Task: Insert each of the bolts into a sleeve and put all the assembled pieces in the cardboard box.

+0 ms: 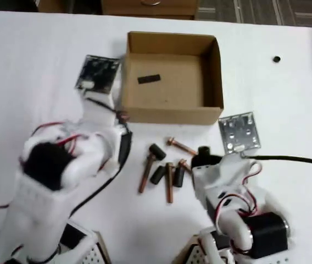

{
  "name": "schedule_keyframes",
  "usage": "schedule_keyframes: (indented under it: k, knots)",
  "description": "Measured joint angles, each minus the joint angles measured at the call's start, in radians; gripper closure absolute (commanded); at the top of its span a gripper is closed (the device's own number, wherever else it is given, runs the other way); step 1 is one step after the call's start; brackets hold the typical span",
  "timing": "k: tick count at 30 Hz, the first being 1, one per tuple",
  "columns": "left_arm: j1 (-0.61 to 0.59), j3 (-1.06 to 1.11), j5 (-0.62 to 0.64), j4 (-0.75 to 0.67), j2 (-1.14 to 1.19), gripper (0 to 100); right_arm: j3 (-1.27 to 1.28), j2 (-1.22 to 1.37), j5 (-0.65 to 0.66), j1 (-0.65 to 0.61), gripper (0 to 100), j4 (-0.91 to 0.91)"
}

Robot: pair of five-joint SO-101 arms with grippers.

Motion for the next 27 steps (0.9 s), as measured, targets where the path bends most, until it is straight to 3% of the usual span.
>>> schedule_keyframes:
  k: [9,18,23,27]
  knots:
    - [0.000,0.097,0.140,-0.173,-0.143,98,0.167,-0.138,-0.069,-0.219,97.8,-0.091]
    - [0.000,0.359,0.147,-0.483,-0.250,98,0.414,-0.261,-0.069,-0.362,97.8,-0.413]
    - [0.000,0.485,0.152,-0.609,-0.288,98,0.459,-0.259,-0.069,-0.381,97.8,-0.508]
    - [-0.002,0.499,0.204,-0.632,-0.290,98,0.496,-0.255,-0.069,-0.384,97.8,-0.580]
